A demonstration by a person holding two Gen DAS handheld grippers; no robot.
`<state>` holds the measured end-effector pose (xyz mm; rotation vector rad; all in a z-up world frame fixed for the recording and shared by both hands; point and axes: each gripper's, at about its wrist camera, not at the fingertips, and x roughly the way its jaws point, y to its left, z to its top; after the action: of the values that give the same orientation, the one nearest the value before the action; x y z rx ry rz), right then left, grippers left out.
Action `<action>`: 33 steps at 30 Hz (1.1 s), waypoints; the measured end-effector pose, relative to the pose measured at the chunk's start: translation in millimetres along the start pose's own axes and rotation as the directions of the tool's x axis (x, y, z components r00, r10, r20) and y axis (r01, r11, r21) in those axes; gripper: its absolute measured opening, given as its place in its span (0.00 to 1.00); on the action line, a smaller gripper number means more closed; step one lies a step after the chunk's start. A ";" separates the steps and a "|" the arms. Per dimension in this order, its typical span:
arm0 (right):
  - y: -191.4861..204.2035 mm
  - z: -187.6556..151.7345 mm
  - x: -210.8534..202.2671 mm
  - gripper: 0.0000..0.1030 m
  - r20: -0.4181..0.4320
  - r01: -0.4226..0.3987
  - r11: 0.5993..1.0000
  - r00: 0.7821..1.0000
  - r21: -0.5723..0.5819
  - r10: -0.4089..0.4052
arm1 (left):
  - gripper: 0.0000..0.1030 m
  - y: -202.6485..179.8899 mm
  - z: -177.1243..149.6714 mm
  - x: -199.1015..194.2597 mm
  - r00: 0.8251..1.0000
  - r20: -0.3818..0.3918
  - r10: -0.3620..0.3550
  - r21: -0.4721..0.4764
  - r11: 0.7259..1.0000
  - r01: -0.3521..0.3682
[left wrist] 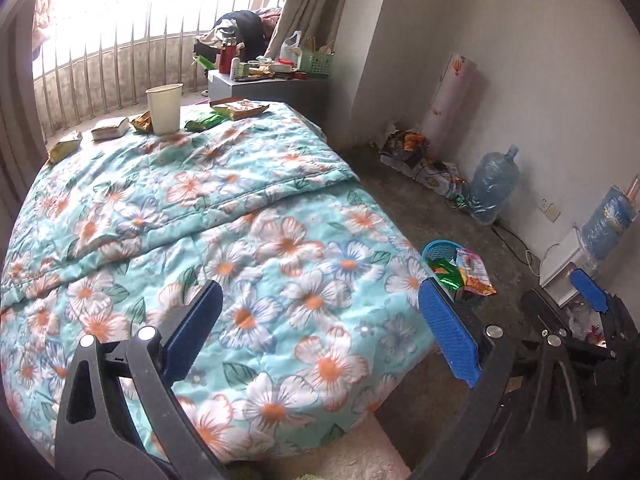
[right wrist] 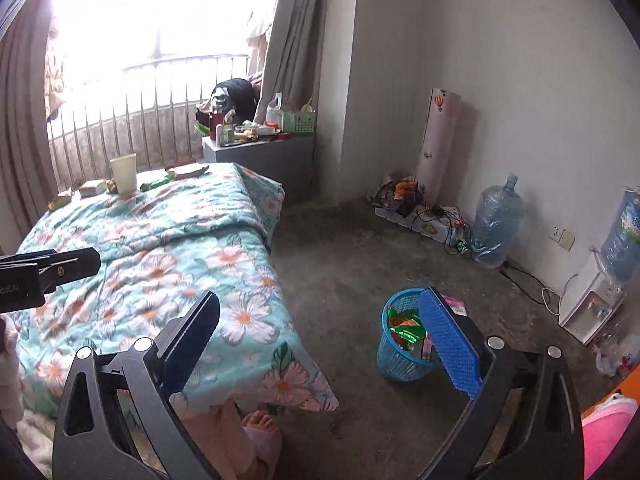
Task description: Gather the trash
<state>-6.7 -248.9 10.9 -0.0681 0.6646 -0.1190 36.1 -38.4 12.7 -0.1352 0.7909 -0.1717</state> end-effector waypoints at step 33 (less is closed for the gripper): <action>-21.1 -21.2 7.4 0.94 -0.146 0.072 0.997 0.987 0.032 -0.067 | 0.91 -5.7 -19.9 11.4 0.991 -0.125 0.042 -0.121 0.991 -0.057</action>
<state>-15.8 -271.3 -8.1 -0.0476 0.8049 -0.2050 29.2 -47.5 -8.0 -0.2240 0.9267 -0.0840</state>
